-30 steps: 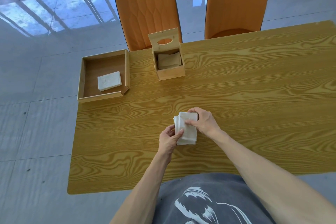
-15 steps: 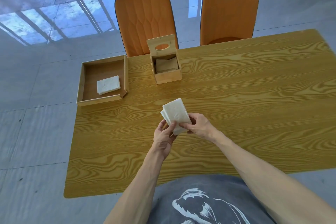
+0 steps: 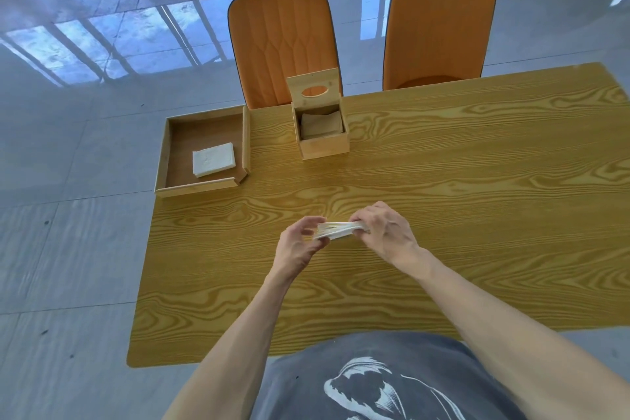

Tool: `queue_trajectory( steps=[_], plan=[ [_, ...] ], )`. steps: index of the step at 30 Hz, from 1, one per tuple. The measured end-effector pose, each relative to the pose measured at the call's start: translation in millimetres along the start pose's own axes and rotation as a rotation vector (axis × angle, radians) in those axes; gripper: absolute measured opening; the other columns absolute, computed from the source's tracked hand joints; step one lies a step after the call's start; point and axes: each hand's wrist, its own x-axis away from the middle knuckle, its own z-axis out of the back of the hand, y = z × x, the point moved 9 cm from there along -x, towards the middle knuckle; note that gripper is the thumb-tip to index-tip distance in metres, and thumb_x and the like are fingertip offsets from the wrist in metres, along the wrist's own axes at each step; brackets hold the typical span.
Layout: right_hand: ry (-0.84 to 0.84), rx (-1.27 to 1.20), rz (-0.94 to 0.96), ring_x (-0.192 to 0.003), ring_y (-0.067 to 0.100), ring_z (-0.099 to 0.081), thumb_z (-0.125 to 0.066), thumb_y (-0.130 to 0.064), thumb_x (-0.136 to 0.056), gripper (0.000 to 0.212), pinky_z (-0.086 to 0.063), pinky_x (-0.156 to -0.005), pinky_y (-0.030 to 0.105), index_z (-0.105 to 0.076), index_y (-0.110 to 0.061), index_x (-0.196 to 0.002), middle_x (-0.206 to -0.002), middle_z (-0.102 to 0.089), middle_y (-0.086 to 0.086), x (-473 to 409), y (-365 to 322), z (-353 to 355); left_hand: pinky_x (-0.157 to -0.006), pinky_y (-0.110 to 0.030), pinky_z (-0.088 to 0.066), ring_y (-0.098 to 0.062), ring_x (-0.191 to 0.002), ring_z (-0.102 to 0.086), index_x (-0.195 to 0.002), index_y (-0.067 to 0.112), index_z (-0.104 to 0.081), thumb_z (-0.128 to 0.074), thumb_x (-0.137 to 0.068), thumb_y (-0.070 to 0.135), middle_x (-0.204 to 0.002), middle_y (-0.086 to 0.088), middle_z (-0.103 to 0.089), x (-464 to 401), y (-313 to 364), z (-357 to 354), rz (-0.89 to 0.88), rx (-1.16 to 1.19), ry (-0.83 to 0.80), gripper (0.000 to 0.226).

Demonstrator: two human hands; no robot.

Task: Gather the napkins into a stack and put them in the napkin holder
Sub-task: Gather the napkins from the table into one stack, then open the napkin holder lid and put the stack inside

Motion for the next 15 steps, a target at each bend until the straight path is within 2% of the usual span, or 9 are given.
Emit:
queue_trajectory(
  steps=[4, 7, 11, 13, 15],
  plan=[
    [-0.017, 0.015, -0.081, -0.107, 0.014, -0.052, -0.071, -0.032, -0.085, 0.031, -0.043, -0.093, 0.025, -0.066, -0.028, -0.115, -0.114, -0.067, -0.008, 5.8, 13.0, -8.7, -0.083, -0.035, -0.053, -0.012, -0.090, -0.059, -0.115, 0.027, -0.070, -0.079, -0.076, 0.015, -0.112, 0.005, -0.068, -3.2, 3.1, -5.9, -0.024, -0.098, 0.011, 0.041],
    [-0.083, -0.118, -0.155, -0.107, 0.014, -0.058, -0.069, -0.031, -0.087, 0.028, -0.047, -0.088, 0.028, -0.065, -0.027, -0.114, -0.114, -0.064, -0.006, 9.4, 25.6, -16.6, -0.081, -0.034, -0.053, -0.014, -0.088, -0.059, -0.115, 0.024, -0.070, -0.079, -0.077, 0.012, -0.113, 0.002, -0.066, -6.1, 1.9, -11.9, -0.022, -0.090, -0.014, 0.041],
    [-0.093, -0.258, -0.166, -0.089, 0.010, -0.058, -0.070, -0.023, -0.086, 0.028, -0.048, -0.083, 0.028, -0.067, -0.023, -0.113, -0.109, -0.064, -0.003, 8.1, 31.3, -18.9, -0.085, -0.034, -0.054, -0.014, -0.095, -0.059, -0.111, 0.021, -0.071, -0.080, -0.074, 0.008, -0.112, -0.001, -0.065, -12.2, 2.9, -16.8, -0.036, -0.066, -0.005, 0.040],
    [-0.079, -0.299, -0.180, -0.087, 0.008, -0.054, -0.070, -0.022, -0.085, 0.029, -0.045, -0.082, 0.026, -0.066, -0.022, -0.114, -0.107, -0.065, -0.003, 6.0, 33.8, -19.0, -0.085, -0.027, -0.052, -0.011, -0.099, -0.058, -0.112, 0.023, -0.070, -0.081, -0.071, 0.007, -0.115, -0.001, -0.062, -15.2, 1.5, -17.3, -0.014, -0.038, 0.029, 0.045],
    [-0.080, -0.337, -0.190, -0.088, 0.008, -0.055, -0.070, -0.020, -0.085, 0.030, -0.044, -0.082, 0.025, -0.067, -0.022, -0.114, -0.106, -0.066, -0.002, 3.6, 34.2, -20.7, -0.089, -0.028, -0.054, -0.015, -0.105, -0.059, -0.115, 0.023, -0.067, -0.079, -0.070, 0.004, -0.119, -0.005, -0.059, -17.4, -3.5, -18.0, 0.054, 0.051, 0.060, 0.050]
  ],
)
